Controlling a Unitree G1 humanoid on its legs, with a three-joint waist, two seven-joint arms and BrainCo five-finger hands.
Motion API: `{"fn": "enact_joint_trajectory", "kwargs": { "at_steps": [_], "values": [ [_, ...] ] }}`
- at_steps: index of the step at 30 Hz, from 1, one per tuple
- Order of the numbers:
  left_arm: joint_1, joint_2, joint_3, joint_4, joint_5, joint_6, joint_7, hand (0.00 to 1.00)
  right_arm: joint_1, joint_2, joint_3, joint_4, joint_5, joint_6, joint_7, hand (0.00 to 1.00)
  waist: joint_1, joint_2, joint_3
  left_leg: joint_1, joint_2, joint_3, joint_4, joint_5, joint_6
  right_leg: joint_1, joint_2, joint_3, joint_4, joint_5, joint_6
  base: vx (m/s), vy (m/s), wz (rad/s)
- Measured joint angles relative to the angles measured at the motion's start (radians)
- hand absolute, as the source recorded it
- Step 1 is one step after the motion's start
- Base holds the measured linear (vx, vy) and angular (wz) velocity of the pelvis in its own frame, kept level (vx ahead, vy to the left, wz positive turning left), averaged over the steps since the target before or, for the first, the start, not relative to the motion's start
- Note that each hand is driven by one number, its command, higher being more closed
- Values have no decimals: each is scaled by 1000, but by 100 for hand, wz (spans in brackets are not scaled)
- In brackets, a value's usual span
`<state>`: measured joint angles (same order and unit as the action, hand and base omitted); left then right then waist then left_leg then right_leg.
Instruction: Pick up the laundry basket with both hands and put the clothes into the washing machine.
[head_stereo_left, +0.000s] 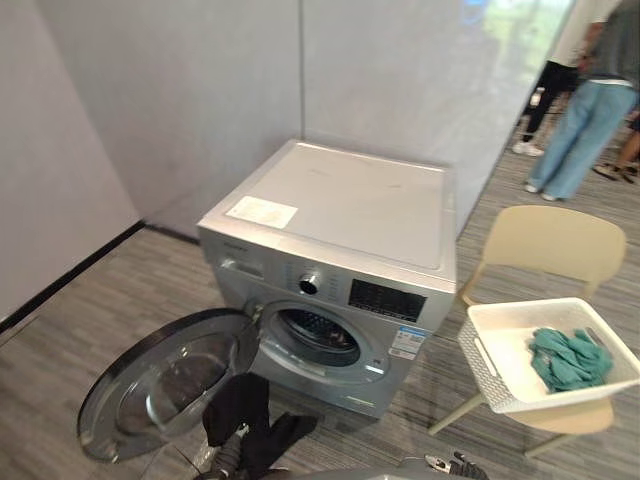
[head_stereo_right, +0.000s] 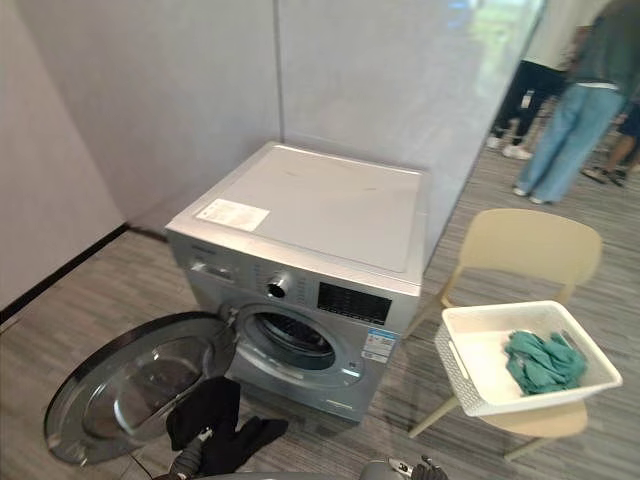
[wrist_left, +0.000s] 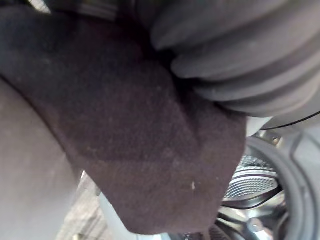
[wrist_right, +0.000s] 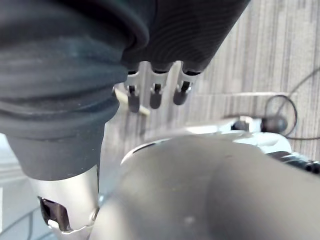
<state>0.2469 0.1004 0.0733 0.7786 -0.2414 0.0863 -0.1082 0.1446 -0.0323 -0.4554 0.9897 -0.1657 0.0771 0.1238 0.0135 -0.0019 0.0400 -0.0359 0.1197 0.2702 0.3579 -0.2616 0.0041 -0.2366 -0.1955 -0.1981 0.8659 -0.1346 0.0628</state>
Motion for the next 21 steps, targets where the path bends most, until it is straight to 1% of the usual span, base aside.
{"fn": "enact_joint_trajectory", "kwargs": {
  "at_steps": [1, 2, 3, 4, 5, 6, 7, 8, 9, 10, 11, 12, 14, 15, 16, 17, 18, 19, 20, 21],
  "values": [
    [-40, -3, 19, 74, 26, -10, 3, 100, 0, 3, -2, 11, 11, -8, -1, 0, -7, -5, 1, 6, -1, 25, -13, 0, -1, 10, 28, -48, -78, -29, 6, 68, -61, -49],
    [-69, -9, 40, 132, 52, -18, 7, 100, -1, 7, -22, 26, 20, -10, -1, 0, -16, -10, 2, 16, -5, 39, -22, 4, -6, 42, 51, -78, -203, -56, 8, 104, -74, -41],
    [-77, -12, 52, 155, 65, -21, 9, 100, -2, 9, -33, 39, 22, -11, -1, 0, -22, -19, 1, 20, -8, 41, -28, 7, -11, 76, 61, -79, -274, -76, 0, 158, -80, -38],
    [-92, -18, 66, 180, 90, -28, 10, 100, 0, 18, -69, 56, 33, -10, -3, 0, -27, -16, -10, 25, -16, 43, -47, 18, -24, 136, 89, -70, -409, -102, -47, 171, -80, -33],
    [-109, -37, 82, 198, 120, -31, 15, 100, -2, 18, -112, 75, 40, -10, -4, 0, -29, 3, -1, 28, -10, 41, -62, 27, -29, 156, 111, -65, -459, -89, -79, 163, -61, -31],
    [-116, -45, 90, 205, 129, -31, 20, 100, -5, 17, -128, 79, 44, -10, -5, 0, -29, 4, 2, 36, -11, 41, -67, 40, -28, 167, 117, -62, -479, -86, -75, 164, -46, -20],
    [-118, -53, 97, 210, 137, -33, 26, 100, -1, 15, -140, 87, 48, -9, -11, 0, -29, 20, -2, 46, -6, 32, -62, 43, -34, 187, 129, -58, -506, -79, -75, 151, -35, -20],
    [-113, -57, 102, 210, 136, -42, 29, 100, 3, 14, -149, 88, 48, -9, -13, 0, -24, 15, 4, 45, 7, 23, -19, 42, -37, 216, 144, -47, -546, -69, -76, 170, -40, -29],
    [-114, -60, 118, 209, 134, -52, 29, 100, -1, 15, -147, 90, 47, -9, -14, 0, -19, 24, 0, 29, 11, 16, 43, 42, -37, 234, 147, -40, -564, -67, -76, 111, -36, -31],
    [-115, -67, 132, 201, 133, -56, 30, 100, -2, 13, -142, 89, 47, -10, -15, 0, -15, 18, 3, -14, 24, -2, 136, 42, -37, 242, 150, -33, -573, -67, -76, 108, -5, -28],
    [-119, -69, 150, 192, 133, -65, 31, 100, -3, 2, -123, 86, 47, -11, -17, 0, -9, 28, 6, -77, 43, -39, 276, 50, -50, 247, 157, -23, -576, -68, -74, 97, 35, -29],
    [-122, -80, 164, 190, 133, -71, 34, 100, -8, -9, -103, 86, 46, -11, -19, 0, 1, 44, 9, -119, 55, -75, 368, 69, -81, 253, 163, -13, -575, -69, -73, 106, 65, -35],
    [-116, -84, 166, 208, 133, -76, 49, 100, -24, -31, -75, 87, 46, -11, -20, 0, 4, 64, 23, -180, 54, -145, 515, 133, -165, 281, 162, 23, -576, -69, -72, 152, 157, -52],
    [-113, -80, 181, 220, 123, -75, 50, 100, -36, -39, -44, 87, 45, -13, -21, 0, 3, 65, 24, -190, 64, -149, 554, 111, -145, 284, 154, 43, -577, -69, -72, 126, 218, -56],
    [-114, -73, 184, 227, 120, -75, 50, 100, -44, -41, -29, 87, 45, -14, -23, 0, 1, 64, 25, -190, 80, -150, 556, 98, -128, 282, 153, 52, -579, -69, -72, 54, 203, -52],
    [-119, -57, 192, 241, 115, -76, 51, 100, -61, -41, -3, 87, 46, -19, -31, 0, 0, 54, 30, -188, 115, -169, 530, 82, -101, 283, 144, 70, -579, -67, -69, 59, 203, -36],
    [-120, -50, 195, 247, 115, -76, 54, 100, -68, -41, 13, 88, 46, -24, -36, 0, 0, 47, 32, -182, 132, -182, 502, 77, -94, 284, 137, 82, -578, -65, -65, 109, 233, -46],
    [-119, -36, 197, 259, 116, -75, 68, 100, -84, -41, 47, 88, 47, -32, -41, 0, 0, 35, 39, -147, 156, -219, 382, 76, -90, 282, 121, 104, -571, -60, -48, 106, 295, -42],
    [-118, -31, 198, 281, 117, -73, 73, 100, -94, -43, 74, 88, 48, -36, -41, 0, -1, 35, 38, -96, 157, -279, 213, 105, -110, 268, 103, 117, -565, -60, -13, 77, 332, -42],
    [-119, -33, 198, 293, 117, -73, 76, 100, -94, -51, 85, 92, 48, -37, -41, 0, 1, 42, 36, -70, 151, -319, 148, 100, -178, 258, 95, 123, -561, -64, 10, 57, 400, -19]
  ]
}}
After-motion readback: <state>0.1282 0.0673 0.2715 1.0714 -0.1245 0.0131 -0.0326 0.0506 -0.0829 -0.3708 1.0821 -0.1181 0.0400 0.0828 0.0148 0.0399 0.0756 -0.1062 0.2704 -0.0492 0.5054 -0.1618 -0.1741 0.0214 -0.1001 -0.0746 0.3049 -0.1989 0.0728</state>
